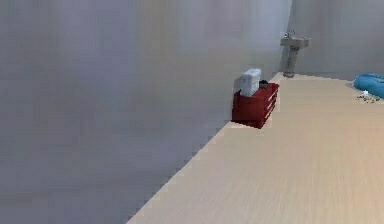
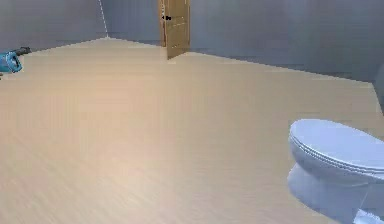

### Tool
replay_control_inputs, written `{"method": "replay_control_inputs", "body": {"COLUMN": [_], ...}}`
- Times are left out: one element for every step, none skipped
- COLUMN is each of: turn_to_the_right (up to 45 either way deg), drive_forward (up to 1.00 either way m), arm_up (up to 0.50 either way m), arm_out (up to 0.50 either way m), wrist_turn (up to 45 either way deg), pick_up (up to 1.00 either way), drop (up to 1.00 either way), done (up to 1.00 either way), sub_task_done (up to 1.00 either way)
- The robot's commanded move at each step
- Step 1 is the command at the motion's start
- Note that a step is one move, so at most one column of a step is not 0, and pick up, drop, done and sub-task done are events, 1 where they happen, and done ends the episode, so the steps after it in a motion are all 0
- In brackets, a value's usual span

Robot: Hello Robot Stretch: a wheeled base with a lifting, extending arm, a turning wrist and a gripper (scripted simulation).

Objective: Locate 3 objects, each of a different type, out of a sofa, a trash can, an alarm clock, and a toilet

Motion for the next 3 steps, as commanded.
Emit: {"method": "replay_control_inputs", "body": {"turn_to_the_right": [45.0, 45.0, 30.0], "drive_forward": [0.00, 0.00, 0.00], "arm_up": [0.00, 0.00, 0.00], "arm_out": [0.00, 0.00, 0.00], "wrist_turn": [0.0, 0.0, 0.0], "pick_up": [0.00, 0.00, 0.00], "drop": [0.00, 0.00, 0.00], "done": [0.00, 0.00, 0.00], "sub_task_done": [0.00, 0.00, 0.00]}}
